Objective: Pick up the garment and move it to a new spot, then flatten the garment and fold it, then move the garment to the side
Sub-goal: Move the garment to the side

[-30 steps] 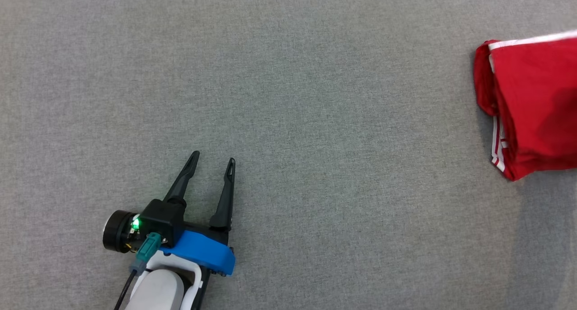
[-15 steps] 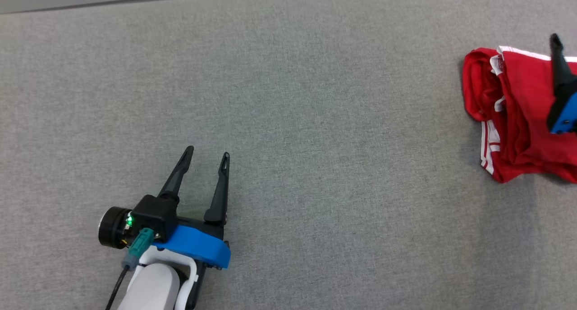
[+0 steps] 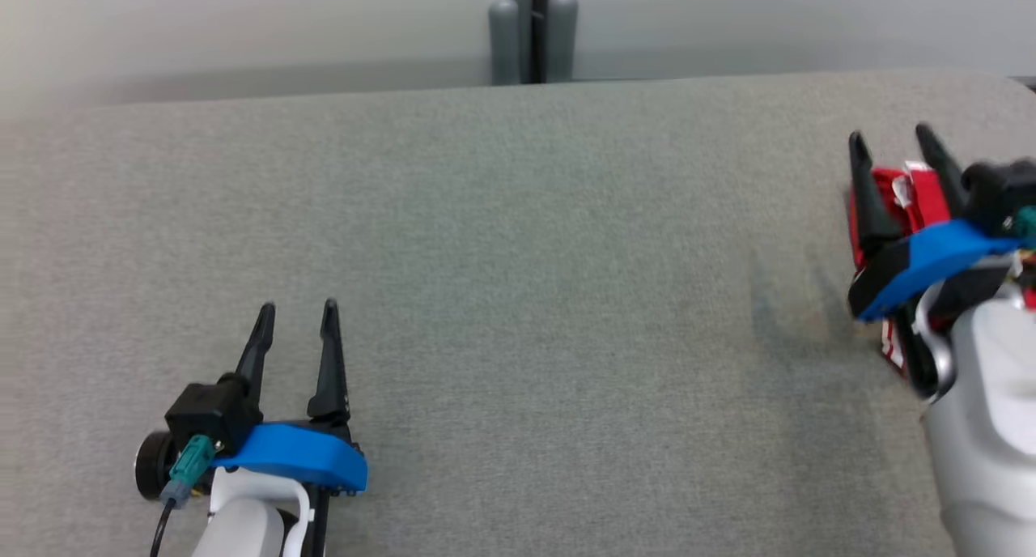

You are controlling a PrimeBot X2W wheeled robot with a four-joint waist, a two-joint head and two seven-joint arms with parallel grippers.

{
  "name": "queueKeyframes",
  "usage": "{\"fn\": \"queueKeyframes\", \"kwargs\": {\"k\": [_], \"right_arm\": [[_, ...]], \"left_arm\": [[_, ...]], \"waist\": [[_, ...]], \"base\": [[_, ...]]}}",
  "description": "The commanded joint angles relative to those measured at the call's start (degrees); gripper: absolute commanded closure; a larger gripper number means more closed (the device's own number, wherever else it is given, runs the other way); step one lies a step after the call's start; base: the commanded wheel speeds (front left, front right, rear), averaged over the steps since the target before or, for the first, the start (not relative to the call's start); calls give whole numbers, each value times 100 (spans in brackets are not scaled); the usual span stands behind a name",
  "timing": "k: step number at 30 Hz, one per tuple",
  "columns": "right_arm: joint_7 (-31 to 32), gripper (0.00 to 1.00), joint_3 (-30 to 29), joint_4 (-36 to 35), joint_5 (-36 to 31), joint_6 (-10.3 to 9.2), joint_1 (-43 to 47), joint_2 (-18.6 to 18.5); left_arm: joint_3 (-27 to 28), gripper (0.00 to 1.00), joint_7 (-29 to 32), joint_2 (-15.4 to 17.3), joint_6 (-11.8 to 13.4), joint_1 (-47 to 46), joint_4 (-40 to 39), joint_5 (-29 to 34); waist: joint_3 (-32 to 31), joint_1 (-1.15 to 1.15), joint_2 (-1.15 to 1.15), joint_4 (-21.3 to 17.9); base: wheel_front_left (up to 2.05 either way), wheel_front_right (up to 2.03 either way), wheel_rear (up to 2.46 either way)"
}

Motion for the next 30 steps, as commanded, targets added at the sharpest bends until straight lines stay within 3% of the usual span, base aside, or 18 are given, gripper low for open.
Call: {"fn": "queueKeyframes", "kwargs": {"k": [1, 5, 10, 16, 30], "right_arm": [[-90, 0, -45, -51, -53, -2, 174, 122], [-431, 0, -250, -292, -210, -2, 764, 600], [-685, 0, -424, -739, -408, -2, 1628, 934], [-801, 0, -41, -1151, 207, -2, 2584, 958], [-837, 0, 164, -1622, 202, -1, 3146, 962]], "left_arm": [[41, 0, -41, -16, 13, 57, 34, -42], [156, 0, -67, -52, 8, 292, 148, -152], [214, 0, -87, -138, -14, 544, 193, -217], [244, 0, -92, -219, -120, 825, 162, -245], [268, 0, -94, -340, -153, 1076, 11, -155]], "waist": [[-70, 2, 0, 47], [-291, 2, 0, 244], [-505, 2, 0, 467], [-731, 2, 0, 589], [-961, 2, 0, 511]], "base": [[0, 0, 0], [0, 0, 0], [0, 0, 0], [0, 0, 0], [0, 0, 0]]}}
